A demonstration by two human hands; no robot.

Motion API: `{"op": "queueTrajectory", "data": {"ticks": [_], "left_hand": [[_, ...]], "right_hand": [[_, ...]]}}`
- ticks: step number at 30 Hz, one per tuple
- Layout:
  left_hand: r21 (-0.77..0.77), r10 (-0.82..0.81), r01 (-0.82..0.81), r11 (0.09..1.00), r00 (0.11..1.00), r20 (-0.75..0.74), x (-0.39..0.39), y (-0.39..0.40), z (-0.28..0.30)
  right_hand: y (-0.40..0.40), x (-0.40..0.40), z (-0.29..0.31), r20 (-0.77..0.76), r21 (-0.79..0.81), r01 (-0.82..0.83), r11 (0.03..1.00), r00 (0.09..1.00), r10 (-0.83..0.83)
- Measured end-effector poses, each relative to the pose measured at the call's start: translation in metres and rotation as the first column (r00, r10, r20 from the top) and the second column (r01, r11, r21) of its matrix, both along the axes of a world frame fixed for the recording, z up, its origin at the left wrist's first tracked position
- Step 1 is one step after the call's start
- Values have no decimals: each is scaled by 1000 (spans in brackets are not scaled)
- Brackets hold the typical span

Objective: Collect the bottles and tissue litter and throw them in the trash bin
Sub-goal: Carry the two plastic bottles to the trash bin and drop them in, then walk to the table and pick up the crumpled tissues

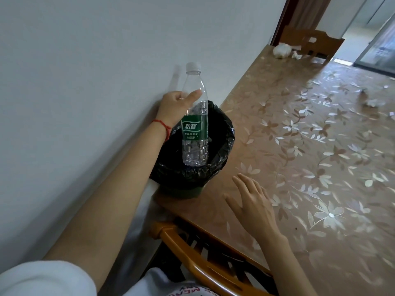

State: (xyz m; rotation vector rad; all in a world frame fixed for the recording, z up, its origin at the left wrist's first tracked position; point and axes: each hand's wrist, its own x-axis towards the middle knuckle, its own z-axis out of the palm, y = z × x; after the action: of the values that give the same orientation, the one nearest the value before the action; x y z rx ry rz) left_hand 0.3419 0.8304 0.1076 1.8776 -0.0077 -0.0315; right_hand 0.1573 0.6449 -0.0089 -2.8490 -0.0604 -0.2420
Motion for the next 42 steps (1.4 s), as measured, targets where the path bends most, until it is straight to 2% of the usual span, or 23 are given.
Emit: {"op": "queueTrajectory", "data": {"ticks": [6, 11, 14, 17, 20, 23, 29, 36, 42], "left_hand": [[134, -3, 12, 991, 998, -69, -5, 1, -22], [260, -3, -24, 965, 995, 102, -37, 2, -21], [382, -134, 29, 924, 959, 250, -77, -7, -25], [524, -291, 108, 845, 915, 280, -113, -17, -42], [727, -407, 34, 686, 846, 345, -135, -24, -67], [836, -509, -13, 548, 788, 346, -151, -32, -84], [918, -660, 39, 394, 708, 252, -173, -46, -113], [918, -717, 140, 372, 671, 189, -174, -61, -127], [917, -823, 232, 324, 547, 153, -171, -77, -133]], "right_hand": [[-2, 1, -2, -6, 3, -7, 1000, 1000, 7], [-1, 1, -2, -9, -8, -9, 1000, 1000, 9], [0, 1, -2, -21, -2, -9, 1000, 1000, 9], [-1, -2, -1, -17, 1, -7, 1000, 1000, 7], [-5, -8, 0, -4, -17, 12, 1000, 1000, -12], [-14, -16, -2, -23, -36, 51, 998, 998, -52], [-31, -43, -8, -63, -39, 166, 985, 984, -168], [-43, -86, -14, -91, -65, 372, 926, 922, -377], [-44, -127, -15, -96, -80, 552, 830, 825, -557]]}}
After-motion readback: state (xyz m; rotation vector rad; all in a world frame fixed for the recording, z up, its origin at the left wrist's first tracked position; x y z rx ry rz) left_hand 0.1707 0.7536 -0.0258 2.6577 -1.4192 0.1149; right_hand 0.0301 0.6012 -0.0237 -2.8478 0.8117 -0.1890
